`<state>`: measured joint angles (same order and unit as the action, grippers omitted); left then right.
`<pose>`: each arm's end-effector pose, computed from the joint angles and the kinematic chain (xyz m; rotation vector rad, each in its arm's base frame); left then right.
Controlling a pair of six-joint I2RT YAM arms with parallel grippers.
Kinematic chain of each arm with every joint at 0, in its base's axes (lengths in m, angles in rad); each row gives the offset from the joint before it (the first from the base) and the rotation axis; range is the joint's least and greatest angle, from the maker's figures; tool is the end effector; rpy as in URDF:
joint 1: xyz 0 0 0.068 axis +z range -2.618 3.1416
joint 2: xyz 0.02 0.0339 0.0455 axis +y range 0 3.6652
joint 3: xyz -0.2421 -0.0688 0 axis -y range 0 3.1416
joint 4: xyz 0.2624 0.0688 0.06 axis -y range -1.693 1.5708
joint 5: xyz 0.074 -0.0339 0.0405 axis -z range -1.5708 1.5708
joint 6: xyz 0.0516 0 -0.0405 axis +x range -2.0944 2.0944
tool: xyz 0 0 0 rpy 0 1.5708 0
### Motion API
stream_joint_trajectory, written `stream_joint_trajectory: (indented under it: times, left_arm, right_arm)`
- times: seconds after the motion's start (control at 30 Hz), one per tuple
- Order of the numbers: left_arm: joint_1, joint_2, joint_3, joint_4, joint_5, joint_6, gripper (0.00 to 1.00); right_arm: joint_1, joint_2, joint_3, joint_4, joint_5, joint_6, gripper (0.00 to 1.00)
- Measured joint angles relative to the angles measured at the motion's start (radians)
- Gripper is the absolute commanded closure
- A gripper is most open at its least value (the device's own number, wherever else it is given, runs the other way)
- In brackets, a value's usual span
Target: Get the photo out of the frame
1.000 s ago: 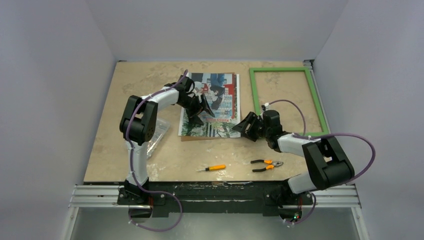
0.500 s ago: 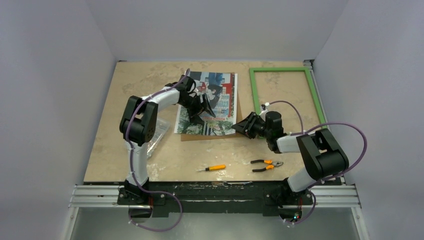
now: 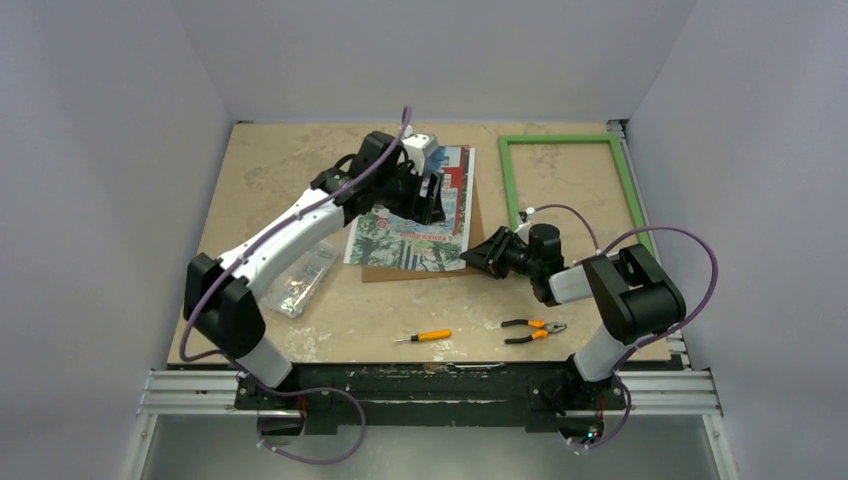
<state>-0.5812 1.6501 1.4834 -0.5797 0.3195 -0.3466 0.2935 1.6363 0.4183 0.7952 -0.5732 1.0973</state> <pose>0.3239 -0.2322 0.2870 0.4516 2.3785 -0.8205 0.2693 0.1106 0.0814 0.4738 2.1843 1.4064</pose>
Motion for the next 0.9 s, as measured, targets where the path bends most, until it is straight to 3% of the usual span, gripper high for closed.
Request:
stream_joint_trajectory:
  times: [0.23, 0.5, 0.9]
  left_arm:
    - [-0.158, -0.204, -0.275, 0.164, -0.147, 0.336, 0.26]
    - [-0.305, -0.126, -0.458, 0.311, -0.338, 0.653, 0.32]
    - [-0.381, 0.015, -0.467, 0.445, -0.528, 0.786, 0.42]
  right_arm:
    - [-0.001, 0.085, 0.000, 0.107, -0.042, 0.058, 0.71]
    - [-0.006, 0.087, 0.000, 0.164, -0.074, 0.092, 0.71]
    - [-0.006, 0.075, 0.001, 0.136, -0.081, 0.089, 0.71]
